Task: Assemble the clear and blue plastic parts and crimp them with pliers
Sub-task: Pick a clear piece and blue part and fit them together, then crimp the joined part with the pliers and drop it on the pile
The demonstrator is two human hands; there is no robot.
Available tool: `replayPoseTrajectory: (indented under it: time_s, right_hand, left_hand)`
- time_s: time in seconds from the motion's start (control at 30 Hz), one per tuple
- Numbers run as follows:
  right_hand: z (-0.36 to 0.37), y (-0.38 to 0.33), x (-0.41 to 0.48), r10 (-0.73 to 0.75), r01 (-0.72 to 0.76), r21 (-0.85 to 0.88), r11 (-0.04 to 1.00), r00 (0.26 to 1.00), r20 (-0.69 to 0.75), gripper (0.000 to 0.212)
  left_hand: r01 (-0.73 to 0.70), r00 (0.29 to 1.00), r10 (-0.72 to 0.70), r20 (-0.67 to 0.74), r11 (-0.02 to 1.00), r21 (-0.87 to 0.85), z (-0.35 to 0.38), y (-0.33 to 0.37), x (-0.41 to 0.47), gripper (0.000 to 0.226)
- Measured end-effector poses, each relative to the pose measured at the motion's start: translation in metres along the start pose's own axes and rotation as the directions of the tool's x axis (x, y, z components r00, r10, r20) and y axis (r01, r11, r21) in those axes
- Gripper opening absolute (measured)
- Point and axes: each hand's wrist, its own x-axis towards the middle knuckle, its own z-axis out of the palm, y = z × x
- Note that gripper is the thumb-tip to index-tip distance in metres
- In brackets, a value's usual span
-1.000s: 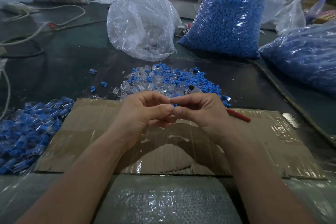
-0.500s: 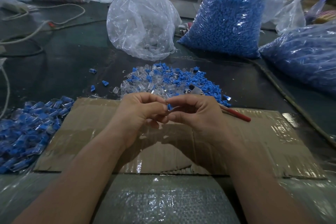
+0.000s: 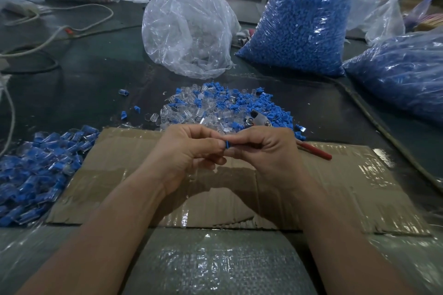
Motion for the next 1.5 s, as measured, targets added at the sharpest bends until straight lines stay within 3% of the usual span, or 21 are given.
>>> replayPoseTrajectory:
  time_s: [0.17, 0.23, 0.3, 0.43, 0.57, 0.67, 0.77, 0.87, 0.97, 1.1, 1.23, 1.5]
  right_hand:
    - [-0.002, 0.0, 0.001, -0.005, 0.008, -0.071, 0.997, 0.999, 0.043, 0.036]
    - [-0.005, -0.004, 0.002, 0.112, -0.109, -0.051, 0.993, 0.993, 0.043, 0.03]
    - [-0.014, -0.003, 0.004, 0.229, -0.228, -0.16, 0.96, 0.973, -0.016, 0.032]
    - [-0.049, 0.005, 0.008, 0.301, -0.39, -0.461, 0.797, 0.918, -0.258, 0.043]
    - [-0.067, 0.017, 0.007, 0.598, -0.549, -0.68, 0.486, 0.776, -0.2, 0.091]
    - [-0.066, 0.02, 0.007, 0.685, -0.539, -0.728, 0.424, 0.717, -0.132, 0.106]
    - [-0.063, 0.023, 0.008, 0.665, -0.515, -0.763, 0.39, 0.731, -0.154, 0.099]
    - [-0.062, 0.023, 0.01, 0.64, -0.562, -0.701, 0.439, 0.743, -0.195, 0.079]
    - [-0.062, 0.019, 0.01, 0.519, -0.529, -0.694, 0.489, 0.815, -0.255, 0.051]
    - [-0.059, 0.012, 0.008, 0.324, -0.42, -0.689, 0.591, 0.906, -0.274, 0.046]
    - [-0.046, 0.001, 0.006, 0.144, -0.299, -0.646, 0.702, 0.948, -0.283, 0.033]
    - [-0.027, 0.002, 0.005, 0.149, -0.171, -0.662, 0.73, 0.985, -0.09, 0.037]
  left_hand:
    - [0.001, 1.0, -0.001, -0.01, 1.0, 0.0, 0.0, -0.001, 0.0, 0.007]
    - [0.01, 1.0, -0.01, -0.028, 1.0, -0.014, 0.0, -0.001, 0.001, 0.006]
    - [0.016, 0.998, -0.019, -0.061, 0.998, -0.054, 0.001, -0.002, 0.002, 0.005]
    - [0.011, 0.992, -0.028, -0.119, 0.99, -0.14, 0.002, -0.003, 0.003, 0.008]
    - [0.001, 0.991, -0.021, -0.129, 0.989, -0.15, 0.004, -0.002, 0.004, 0.018]
    - [-0.003, 0.991, -0.017, -0.131, 0.989, -0.15, 0.003, -0.002, 0.004, 0.018]
    - [-0.004, 0.993, -0.014, -0.121, 0.99, -0.143, 0.002, -0.004, 0.005, 0.017]
    - [-0.009, 0.994, -0.008, -0.112, 0.988, -0.155, 0.001, -0.006, 0.006, 0.014]
    - [-0.001, 0.995, -0.016, -0.096, 0.985, -0.173, -0.002, -0.008, 0.007, 0.014]
    - [-0.049, 0.994, 0.027, -0.108, 0.977, -0.206, -0.004, -0.009, 0.007, 0.015]
    - [-0.155, 0.981, 0.12, -0.155, 0.959, -0.237, -0.001, -0.008, 0.008, 0.015]
    - [-0.317, 0.931, 0.272, -0.244, 0.933, -0.17, 0.005, -0.008, 0.008, 0.016]
